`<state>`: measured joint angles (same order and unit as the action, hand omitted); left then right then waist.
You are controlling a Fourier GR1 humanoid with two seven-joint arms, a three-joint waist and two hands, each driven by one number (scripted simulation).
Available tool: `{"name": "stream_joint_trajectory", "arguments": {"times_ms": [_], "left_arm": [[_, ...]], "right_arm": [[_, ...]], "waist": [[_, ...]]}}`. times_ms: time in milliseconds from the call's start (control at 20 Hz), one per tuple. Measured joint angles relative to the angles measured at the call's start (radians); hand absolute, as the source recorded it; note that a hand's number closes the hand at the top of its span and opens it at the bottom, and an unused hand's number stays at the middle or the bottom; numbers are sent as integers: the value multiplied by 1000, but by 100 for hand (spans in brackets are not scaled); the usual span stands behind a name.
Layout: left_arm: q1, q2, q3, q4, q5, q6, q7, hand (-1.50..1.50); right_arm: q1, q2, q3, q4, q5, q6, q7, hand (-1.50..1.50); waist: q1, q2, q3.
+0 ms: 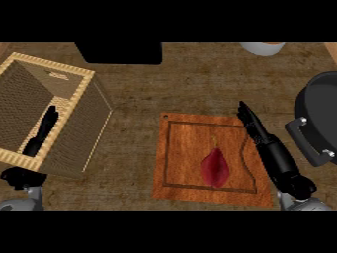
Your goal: Pick the pear from the cutting board and place it in the pot
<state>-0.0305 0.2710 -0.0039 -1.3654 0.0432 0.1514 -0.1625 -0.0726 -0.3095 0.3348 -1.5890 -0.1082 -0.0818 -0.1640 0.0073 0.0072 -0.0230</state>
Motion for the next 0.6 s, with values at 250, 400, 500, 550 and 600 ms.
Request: {"name": "stream_joint_trajectory", "arguments": {"times_ms": [250,400,500,550,600], "left_arm": [[-87,-12,22,-71,48,-7,38,0],[-135,-25,29,-98,75,-10,55,0],[-172,-35,30,-113,93,-11,84,0],[-174,-40,29,-114,101,-16,85,0],[-187,-45,29,-121,107,-13,100,0]], "right_arm": [[-136,-85,-102,2,-187,231,-5,150],[-207,-216,-155,22,-129,295,-27,-150],[-228,-260,-205,116,-92,308,-100,-150],[-227,-283,-216,161,-67,332,-165,-150],[-232,-302,-224,199,-46,356,-230,-150]], "waist": [[6,-4,19],[3,-9,18],[6,-4,21],[8,-2,22],[9,-1,23]]}}
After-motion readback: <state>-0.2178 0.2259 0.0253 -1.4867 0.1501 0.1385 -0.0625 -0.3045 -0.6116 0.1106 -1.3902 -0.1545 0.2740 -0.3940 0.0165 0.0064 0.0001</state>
